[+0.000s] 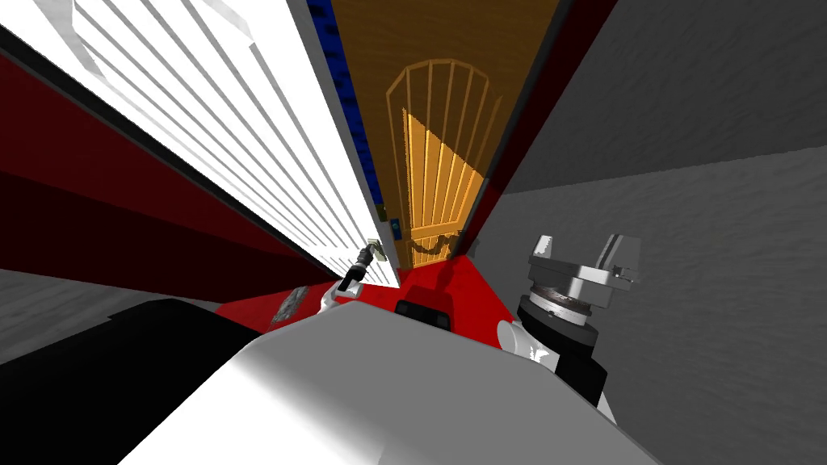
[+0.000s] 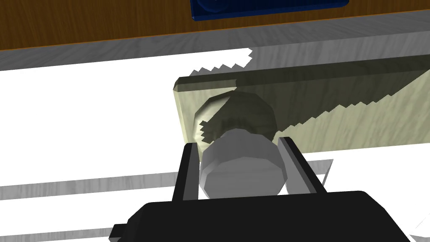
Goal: Pull the door open
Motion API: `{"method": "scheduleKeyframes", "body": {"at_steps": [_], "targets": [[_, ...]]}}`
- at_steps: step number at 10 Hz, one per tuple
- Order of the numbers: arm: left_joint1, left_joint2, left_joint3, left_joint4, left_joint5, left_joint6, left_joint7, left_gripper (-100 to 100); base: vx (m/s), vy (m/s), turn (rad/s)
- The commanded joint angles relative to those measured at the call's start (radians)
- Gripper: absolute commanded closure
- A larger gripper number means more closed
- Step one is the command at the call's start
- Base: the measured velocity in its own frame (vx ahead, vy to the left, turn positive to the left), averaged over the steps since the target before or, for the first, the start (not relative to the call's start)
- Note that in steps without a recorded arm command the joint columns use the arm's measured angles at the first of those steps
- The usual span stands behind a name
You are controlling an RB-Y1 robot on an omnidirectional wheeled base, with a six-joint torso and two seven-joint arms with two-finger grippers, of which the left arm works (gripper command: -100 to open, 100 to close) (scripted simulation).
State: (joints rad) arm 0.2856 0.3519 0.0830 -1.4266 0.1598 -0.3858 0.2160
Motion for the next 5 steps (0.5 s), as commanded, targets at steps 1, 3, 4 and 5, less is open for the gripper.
{"method": "scheduleKeyframes", "body": {"at_steps": [1, 3, 4, 5], "targets": [[0.021, 0.016, -0.019, -0.006, 0.0, -0.017, 0.014, 100, -0.225, 0.112, -0.21], [0.044, 0.043, -0.042, -0.018, 0.002, -0.039, 0.034, 100, -0.226, 0.096, -0.158], [0.056, 0.057, -0.053, -0.024, 0.003, -0.05, 0.045, 100, -0.199, 0.09, -0.153], [0.067, 0.07, -0.064, -0.029, 0.004, -0.06, 0.054, 100, -0.211, 0.128, -0.176]]}}
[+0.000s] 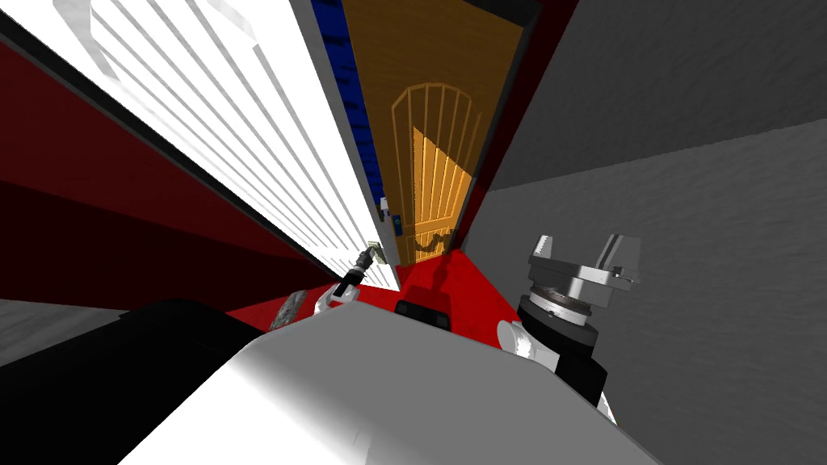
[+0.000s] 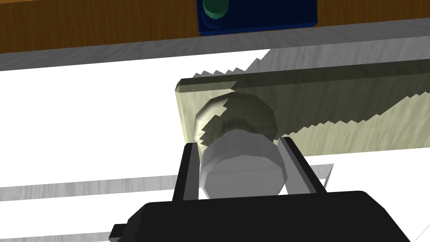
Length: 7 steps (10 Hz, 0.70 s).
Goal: Pull the door open
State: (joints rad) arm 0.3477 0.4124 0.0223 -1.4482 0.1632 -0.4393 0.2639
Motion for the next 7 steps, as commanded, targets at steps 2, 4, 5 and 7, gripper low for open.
{"method": "scheduleKeyframes", "body": {"at_steps": [2, 4, 5, 7], "targets": [[0.032, 0.039, -0.028, -0.021, 0.003, -0.031, 0.029, 100, -0.244, 0.111, -0.21], [0.041, 0.044, -0.035, -0.021, 0.002, -0.041, 0.033, 100, -0.131, 0.027, -0.077], [0.049, 0.054, -0.04, -0.022, 0.002, -0.051, 0.04, 100, -0.25, 0.077, -0.167], [0.071, 0.082, -0.054, -0.026, 0.003, -0.082, 0.059, 100, -0.235, 0.131, -0.191]]}}
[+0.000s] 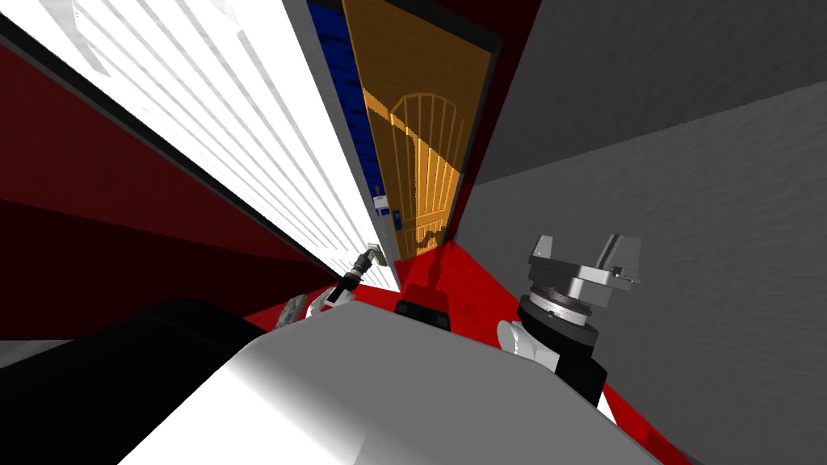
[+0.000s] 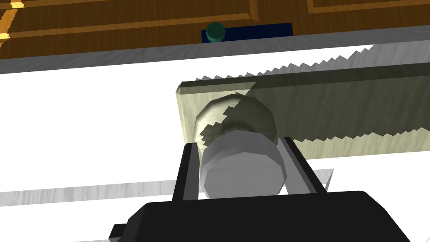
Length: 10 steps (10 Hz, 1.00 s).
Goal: Pull the door open
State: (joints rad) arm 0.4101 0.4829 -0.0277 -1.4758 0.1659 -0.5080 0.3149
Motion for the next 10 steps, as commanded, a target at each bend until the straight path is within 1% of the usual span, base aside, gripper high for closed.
{"method": "scheduleKeyframes", "body": {"at_steps": [1, 2, 4, 5, 6, 10], "targets": [[0.018, 0.023, -0.009, 0.0, 0.001, -0.025, 0.015, 100, -0.259, 0.072, -0.169], [0.03, 0.039, -0.017, -0.002, 0.001, -0.042, 0.026, 100, -0.272, 0.037, -0.142], [0.045, 0.058, -0.026, -0.005, 0.002, -0.062, 0.038, 100, -0.248, 0.071, -0.097], [0.043, 0.052, -0.022, -0.006, 0.002, -0.051, 0.032, 100, -0.113, 0.034, -0.019], [0.049, 0.062, -0.031, 0.0, 0.0, -0.065, 0.041, 100, -0.142, 0.047, -0.119], [0.054, 0.09, -0.044, 0.011, -0.002, -0.098, 0.062, 100, -0.218, 0.081, -0.164]]}}
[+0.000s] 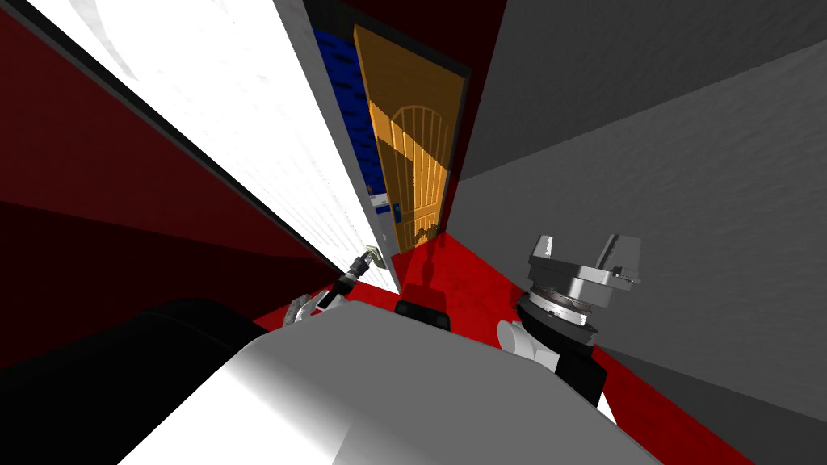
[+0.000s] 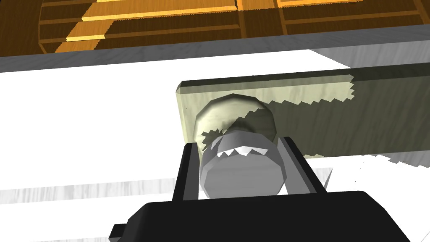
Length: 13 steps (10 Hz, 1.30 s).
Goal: Pull the door open
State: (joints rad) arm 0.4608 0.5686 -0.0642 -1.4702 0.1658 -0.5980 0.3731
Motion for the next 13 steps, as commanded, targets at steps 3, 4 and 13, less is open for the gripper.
{"method": "scheduleKeyframes", "body": {"at_steps": [3, 4, 13], "targets": [[0.008, 0.027, -0.017, 0.013, -0.004, -0.034, 0.021, 100, -0.211, 0.092, -0.142], [0.009, 0.033, -0.02, 0.016, -0.004, -0.041, 0.026, 100, -0.208, 0.082, -0.108], [0.026, 0.089, -0.045, 0.049, -0.009, -0.121, 0.066, 100, -0.18, 0.069, -0.124]]}}
